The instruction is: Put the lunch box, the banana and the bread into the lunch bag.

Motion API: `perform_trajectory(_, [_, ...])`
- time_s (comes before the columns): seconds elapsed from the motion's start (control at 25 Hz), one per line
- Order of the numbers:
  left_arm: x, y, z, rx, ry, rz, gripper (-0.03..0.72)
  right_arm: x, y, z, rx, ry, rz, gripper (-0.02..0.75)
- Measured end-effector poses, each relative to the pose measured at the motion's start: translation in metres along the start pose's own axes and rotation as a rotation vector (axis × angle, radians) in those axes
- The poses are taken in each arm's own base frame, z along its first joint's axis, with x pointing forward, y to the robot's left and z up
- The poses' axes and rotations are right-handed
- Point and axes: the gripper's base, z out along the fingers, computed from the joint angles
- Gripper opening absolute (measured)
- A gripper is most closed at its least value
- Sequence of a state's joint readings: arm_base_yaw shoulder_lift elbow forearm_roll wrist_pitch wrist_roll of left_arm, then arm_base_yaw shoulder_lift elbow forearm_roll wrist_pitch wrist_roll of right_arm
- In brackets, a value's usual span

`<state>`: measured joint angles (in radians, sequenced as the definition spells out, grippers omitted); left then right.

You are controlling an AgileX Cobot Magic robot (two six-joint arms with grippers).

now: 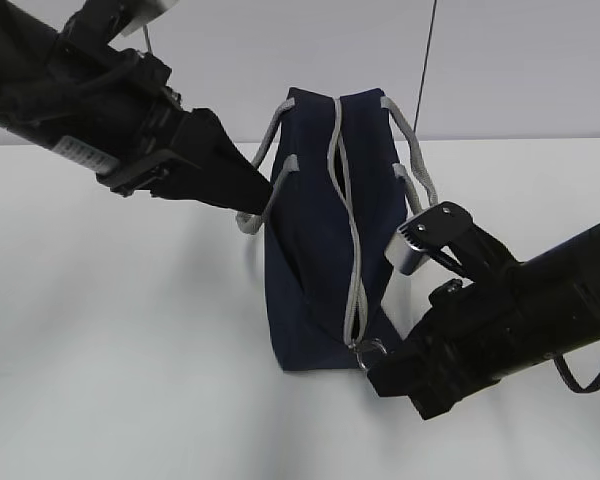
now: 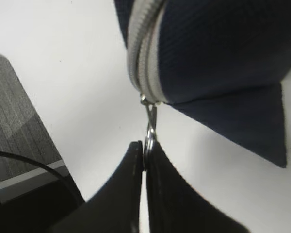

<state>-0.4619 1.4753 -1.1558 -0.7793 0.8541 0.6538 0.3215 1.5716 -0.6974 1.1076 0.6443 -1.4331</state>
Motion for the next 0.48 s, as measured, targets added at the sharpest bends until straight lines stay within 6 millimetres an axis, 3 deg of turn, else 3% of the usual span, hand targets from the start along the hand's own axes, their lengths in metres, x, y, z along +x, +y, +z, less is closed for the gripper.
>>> perform_trajectory(0.48, [0.0003,-0.0002,0.0,0.002,0.003,0.0,0.35,0.0089,0.0015,-0.0006,-0.013,0.098,0.042,-0.016])
